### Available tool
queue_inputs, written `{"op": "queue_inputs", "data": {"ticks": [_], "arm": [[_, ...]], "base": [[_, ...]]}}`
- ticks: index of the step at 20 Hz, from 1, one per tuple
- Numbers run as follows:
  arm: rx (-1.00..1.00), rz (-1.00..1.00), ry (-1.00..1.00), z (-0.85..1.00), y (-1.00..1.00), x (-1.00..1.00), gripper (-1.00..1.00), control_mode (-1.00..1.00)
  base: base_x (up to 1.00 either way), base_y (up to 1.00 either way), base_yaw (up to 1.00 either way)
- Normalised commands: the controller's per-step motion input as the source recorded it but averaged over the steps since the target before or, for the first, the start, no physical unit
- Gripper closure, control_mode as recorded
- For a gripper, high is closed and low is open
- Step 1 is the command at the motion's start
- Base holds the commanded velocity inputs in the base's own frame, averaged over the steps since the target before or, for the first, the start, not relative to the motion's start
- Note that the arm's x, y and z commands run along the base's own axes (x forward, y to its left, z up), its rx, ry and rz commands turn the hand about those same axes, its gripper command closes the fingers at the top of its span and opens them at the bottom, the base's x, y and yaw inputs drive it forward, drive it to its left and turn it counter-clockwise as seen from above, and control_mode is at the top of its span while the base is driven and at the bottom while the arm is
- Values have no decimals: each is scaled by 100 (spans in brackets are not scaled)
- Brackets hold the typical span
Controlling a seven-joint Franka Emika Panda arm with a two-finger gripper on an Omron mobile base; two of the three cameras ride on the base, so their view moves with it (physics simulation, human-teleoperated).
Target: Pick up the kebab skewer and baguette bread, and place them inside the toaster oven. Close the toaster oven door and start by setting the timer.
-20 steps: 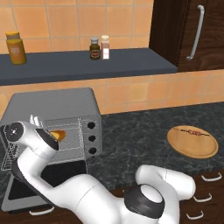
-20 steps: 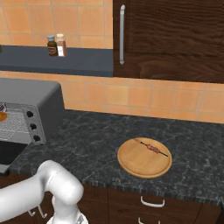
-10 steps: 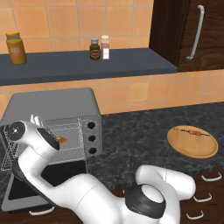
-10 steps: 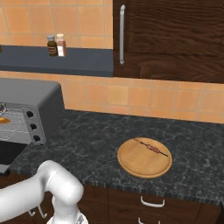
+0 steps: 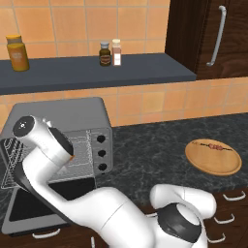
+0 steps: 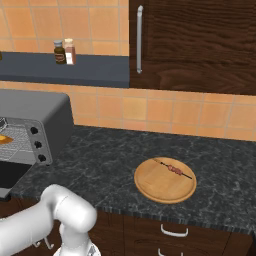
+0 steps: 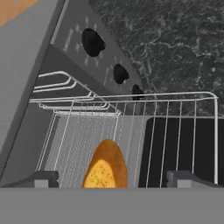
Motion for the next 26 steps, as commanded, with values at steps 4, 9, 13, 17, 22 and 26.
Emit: {"op": "queue_inputs", "data": {"ticks": [4,9,13,17,22,26], "arm": [[0,0,9,11,-100,-60,-100,-100],[4,-14,5,4,-100,-68,-100,-100],[8,-27,8,34,-100,-31,-100,-100],[6,-26,9,60,-100,14,-100,-100],[8,-21,11,54,-100,47,-100,-100],[15,-22,14,20,-100,23,-100,-100]], "base": [[0,0,0],[0,0,0],[0,0,0],[0,0,0],[0,0,0],[0,0,0]]}}
